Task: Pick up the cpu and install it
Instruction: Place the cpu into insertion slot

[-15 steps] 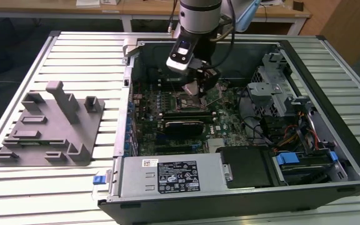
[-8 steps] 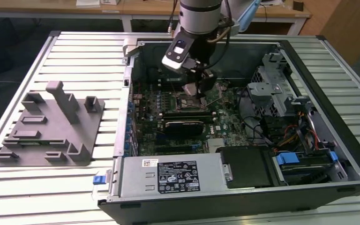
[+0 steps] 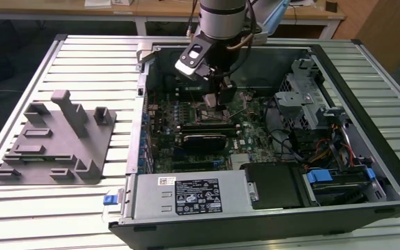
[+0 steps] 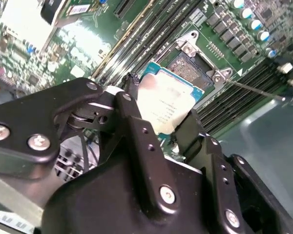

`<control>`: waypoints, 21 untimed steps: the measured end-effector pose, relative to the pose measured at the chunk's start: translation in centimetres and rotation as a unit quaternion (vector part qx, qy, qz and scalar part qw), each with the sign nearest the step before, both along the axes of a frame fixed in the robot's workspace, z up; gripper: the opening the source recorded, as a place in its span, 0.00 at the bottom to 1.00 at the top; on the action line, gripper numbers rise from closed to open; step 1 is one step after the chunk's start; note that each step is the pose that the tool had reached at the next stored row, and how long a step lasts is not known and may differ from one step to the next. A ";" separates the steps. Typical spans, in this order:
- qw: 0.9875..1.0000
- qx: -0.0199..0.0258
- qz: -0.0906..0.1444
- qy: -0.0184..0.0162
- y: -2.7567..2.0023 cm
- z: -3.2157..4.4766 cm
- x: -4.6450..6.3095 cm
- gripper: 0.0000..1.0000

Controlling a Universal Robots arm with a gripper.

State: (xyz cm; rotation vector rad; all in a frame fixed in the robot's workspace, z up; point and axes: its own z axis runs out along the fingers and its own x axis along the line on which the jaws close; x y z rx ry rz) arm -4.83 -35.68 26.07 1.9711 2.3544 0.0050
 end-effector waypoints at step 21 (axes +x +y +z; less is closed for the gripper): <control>0.998 0.000 -0.066 0.000 0.76 -2.27 0.0 0.55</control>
